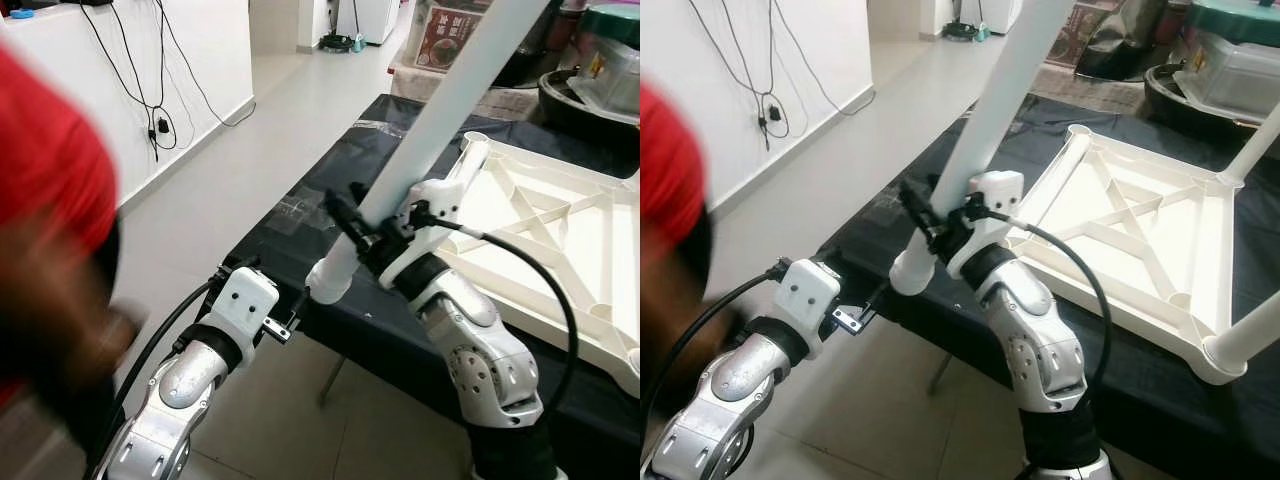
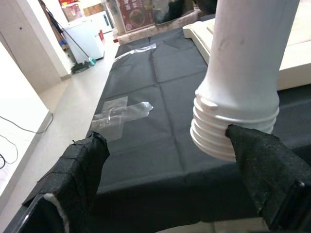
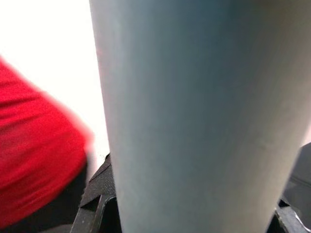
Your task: Building children table
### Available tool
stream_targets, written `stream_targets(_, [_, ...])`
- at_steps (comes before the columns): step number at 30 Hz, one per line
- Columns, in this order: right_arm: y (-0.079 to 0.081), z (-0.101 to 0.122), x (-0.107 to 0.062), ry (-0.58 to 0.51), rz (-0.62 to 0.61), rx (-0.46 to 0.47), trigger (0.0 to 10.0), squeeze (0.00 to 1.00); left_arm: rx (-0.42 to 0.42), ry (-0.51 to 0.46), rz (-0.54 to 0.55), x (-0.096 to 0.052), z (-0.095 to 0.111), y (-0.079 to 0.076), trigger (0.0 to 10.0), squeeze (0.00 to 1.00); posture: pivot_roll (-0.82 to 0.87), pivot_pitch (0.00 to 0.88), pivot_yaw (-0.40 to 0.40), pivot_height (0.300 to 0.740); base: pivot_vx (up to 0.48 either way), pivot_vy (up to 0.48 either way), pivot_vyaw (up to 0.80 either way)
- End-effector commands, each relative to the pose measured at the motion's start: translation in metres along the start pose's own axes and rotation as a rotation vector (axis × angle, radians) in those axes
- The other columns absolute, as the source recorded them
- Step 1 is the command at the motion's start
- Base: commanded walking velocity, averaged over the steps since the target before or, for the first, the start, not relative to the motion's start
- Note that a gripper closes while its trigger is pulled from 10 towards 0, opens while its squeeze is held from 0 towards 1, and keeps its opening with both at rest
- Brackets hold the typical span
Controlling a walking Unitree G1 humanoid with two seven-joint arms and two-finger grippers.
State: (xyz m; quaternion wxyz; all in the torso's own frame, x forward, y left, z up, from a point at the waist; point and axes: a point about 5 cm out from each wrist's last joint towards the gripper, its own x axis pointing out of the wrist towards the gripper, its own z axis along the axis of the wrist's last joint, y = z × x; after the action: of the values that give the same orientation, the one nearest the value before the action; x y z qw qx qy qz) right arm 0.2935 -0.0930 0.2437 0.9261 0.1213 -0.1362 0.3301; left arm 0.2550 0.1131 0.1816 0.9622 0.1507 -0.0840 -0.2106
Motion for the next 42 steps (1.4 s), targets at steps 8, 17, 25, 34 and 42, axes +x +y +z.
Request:
stream_targets(8, [0.009, 0.005, -0.002, -0.018, 0.053, 0.031, 10.0, 0.00, -0.039, 0.003, -0.080, 0.002, -0.004, -0.013, 10.0, 0.00, 0.06, 0.053, -0.073, 0.740, 0.000, 0.000, 0.00])
stream_targets(17, [0.011, 0.005, -0.003, -0.007, 0.070, 0.035, 10.0, 0.00, -0.048, 0.011, -0.106, 0.004, -0.008, -0.018, 10.0, 0.00, 0.06, 0.054, -0.074, 0.740, 0.000, 0.000, 0.00])
stream_targets(25, [0.013, 0.005, -0.003, -0.004, 0.077, 0.037, 10.0, 0.00, -0.062, 0.026, -0.140, 0.004, -0.012, -0.019, 10.0, 0.00, 0.06, 0.061, -0.071, 0.740, 0.000, 0.000, 0.00])
stream_targets(34, [0.014, 0.005, -0.003, -0.007, 0.079, 0.039, 10.0, 0.00, -0.098, 0.023, -0.190, 0.005, -0.011, -0.025, 10.0, 0.00, 0.06, 0.063, -0.072, 0.740, 0.000, 0.000, 0.00])
stream_targets(42, [0.021, 0.006, -0.003, -0.003, 0.130, 0.063, 10.0, 0.00, -0.061, 0.050, -0.171, 0.009, -0.020, -0.018, 10.0, 0.00, 0.06, 0.064, -0.071, 0.740, 0.000, 0.000, 0.00])
